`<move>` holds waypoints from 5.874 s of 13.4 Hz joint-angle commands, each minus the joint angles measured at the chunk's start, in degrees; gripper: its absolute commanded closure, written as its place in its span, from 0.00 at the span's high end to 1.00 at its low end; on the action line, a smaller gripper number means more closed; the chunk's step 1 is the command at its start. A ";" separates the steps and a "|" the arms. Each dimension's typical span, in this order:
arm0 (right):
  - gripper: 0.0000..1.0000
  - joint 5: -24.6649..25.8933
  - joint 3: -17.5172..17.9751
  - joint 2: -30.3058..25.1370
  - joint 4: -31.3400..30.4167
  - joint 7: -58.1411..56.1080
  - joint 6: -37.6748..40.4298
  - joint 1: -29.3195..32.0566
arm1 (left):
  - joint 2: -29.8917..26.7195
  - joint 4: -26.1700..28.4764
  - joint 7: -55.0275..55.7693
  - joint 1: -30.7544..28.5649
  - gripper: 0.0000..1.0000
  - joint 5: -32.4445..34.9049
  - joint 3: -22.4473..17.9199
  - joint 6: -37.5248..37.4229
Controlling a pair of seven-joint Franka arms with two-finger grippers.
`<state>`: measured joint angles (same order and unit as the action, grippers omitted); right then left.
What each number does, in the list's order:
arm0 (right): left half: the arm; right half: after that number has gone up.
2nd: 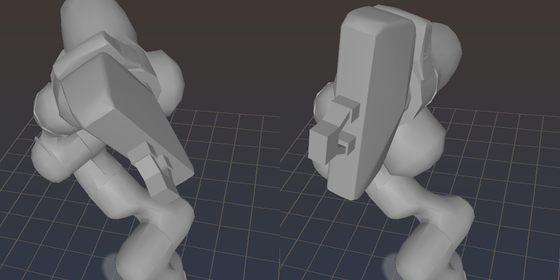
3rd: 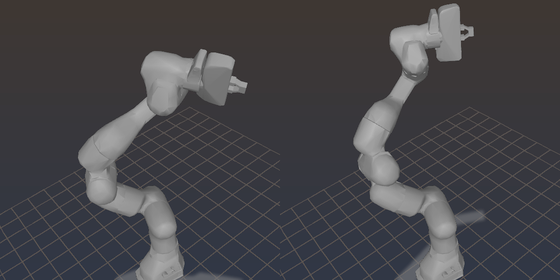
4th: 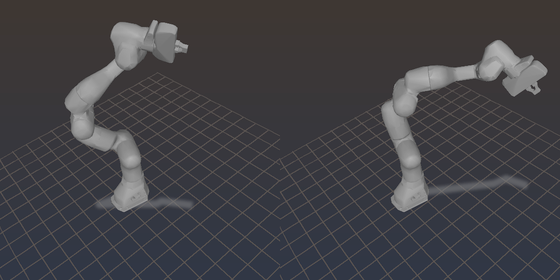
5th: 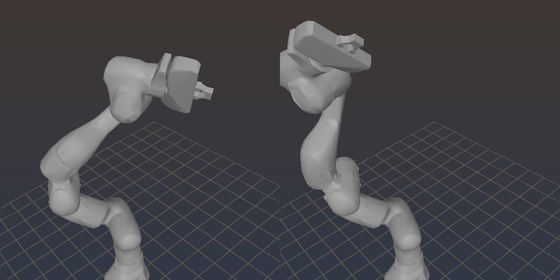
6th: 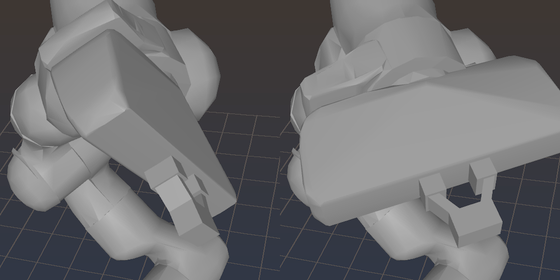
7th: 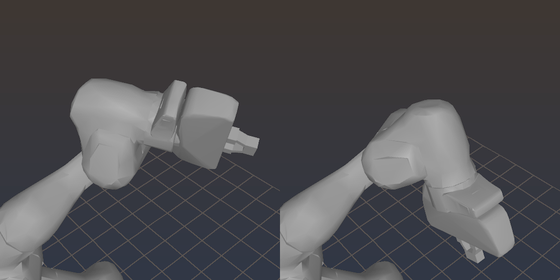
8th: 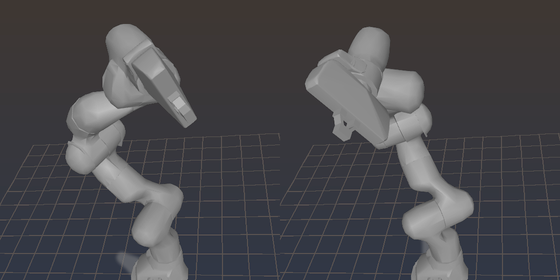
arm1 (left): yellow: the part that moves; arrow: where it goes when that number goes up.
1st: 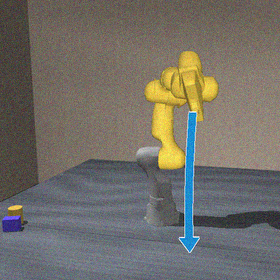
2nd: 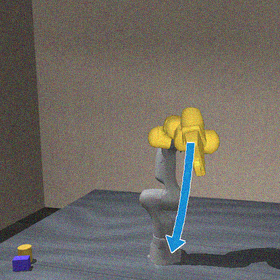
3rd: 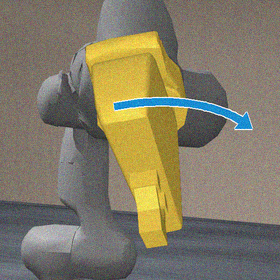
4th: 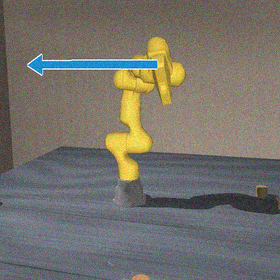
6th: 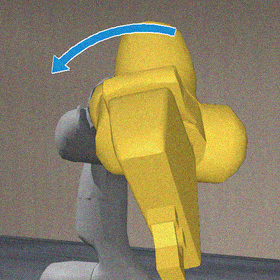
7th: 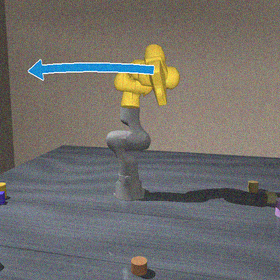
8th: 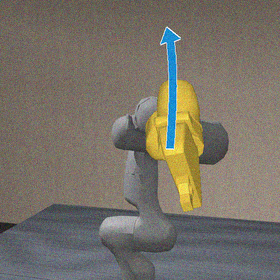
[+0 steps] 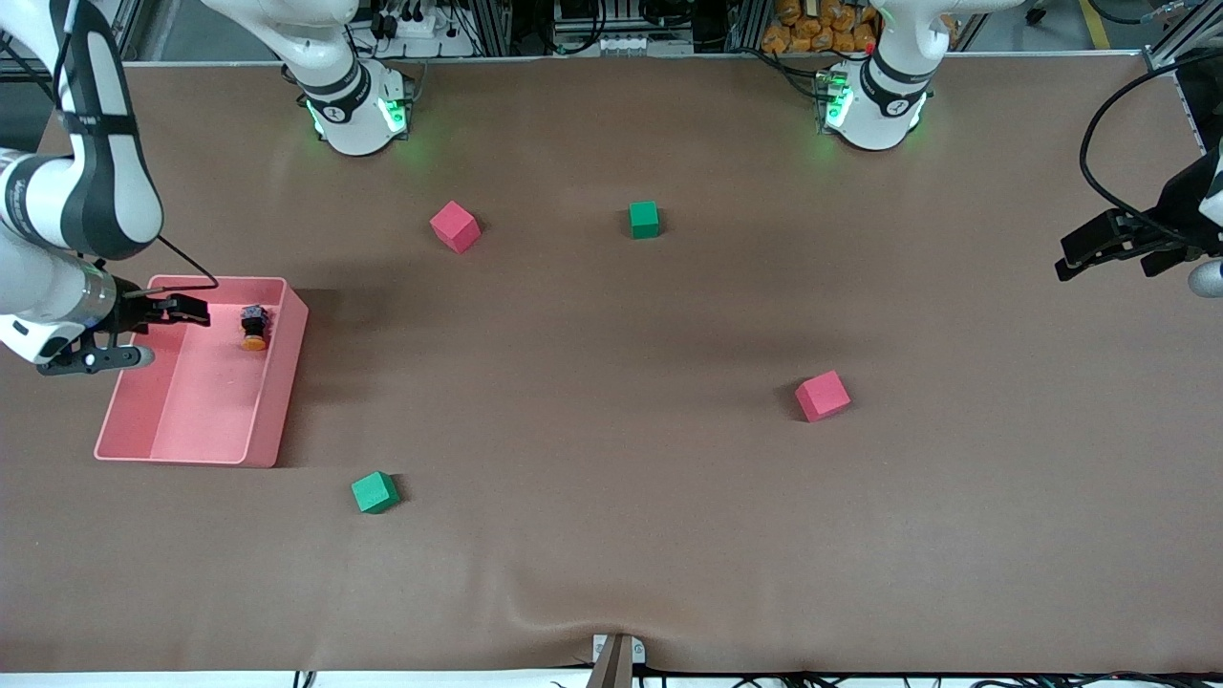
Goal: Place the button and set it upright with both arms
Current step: 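Reach the right gripper into the pink tray above the yellow button, then lower the right gripper and close it around the button body, then lift the button out of the tray and carry it to mid-table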
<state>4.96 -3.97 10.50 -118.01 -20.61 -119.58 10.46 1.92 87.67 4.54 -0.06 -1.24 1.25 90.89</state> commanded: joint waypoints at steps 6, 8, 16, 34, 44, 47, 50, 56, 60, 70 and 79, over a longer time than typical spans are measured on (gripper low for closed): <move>1.00 0.49 1.07 0.40 -12.67 -2.59 -11.64 3.60 | 0.10 -0.66 -1.38 -0.38 1.00 -0.43 0.15 -0.80; 1.00 0.49 1.16 0.49 -14.70 -3.12 -14.00 4.57 | 0.01 -0.66 -1.29 -0.30 1.00 -0.43 0.15 -0.80; 1.00 0.05 1.51 7.17 -16.11 -3.83 -24.74 3.96 | 0.19 -0.57 -1.38 -0.12 1.00 -0.43 0.15 -0.80; 0.06 -0.66 1.77 8.22 -17.08 -3.83 -26.59 3.87 | 0.19 -0.48 -1.47 -0.30 1.00 -0.43 0.15 -0.80; 0.05 -0.66 1.86 1.28 -9.10 -3.74 -12.82 3.25 | 0.01 -0.39 -1.55 -0.47 1.00 -0.43 0.15 -1.15; 0.05 -0.74 2.56 0.93 -1.73 -3.74 -2.10 2.73 | -0.08 -0.66 -1.56 -0.47 1.00 -0.17 0.15 -1.68; 0.00 -3.89 3.09 1.28 6.88 -3.30 8.44 -0.07 | 0.10 -0.66 -1.38 -0.21 1.00 -0.26 0.15 -1.60; 0.00 -10.93 3.00 4.69 16.74 -0.85 12.61 -8.95 | 0.19 -0.57 -1.47 -0.30 1.00 -0.26 0.15 -1.60; 0.00 -11.03 3.00 11.71 26.48 8.36 12.52 -20.45 | 0.19 -0.57 -1.47 -0.38 1.00 -0.26 0.15 -1.68; 0.00 -13.13 3.09 30.80 40.84 38.33 -2.47 -41.56 | 0.10 -0.66 -1.55 -0.47 1.00 -0.17 0.15 -1.68; 0.00 -19.55 3.18 38.98 47.43 59.63 -6.28 -51.50 | 0.27 -0.57 -1.82 -0.47 1.00 0.18 0.15 -1.68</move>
<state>-12.71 -0.15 46.38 -74.58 37.16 -126.44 -40.11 1.97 87.80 4.54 -0.08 -1.24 1.24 89.92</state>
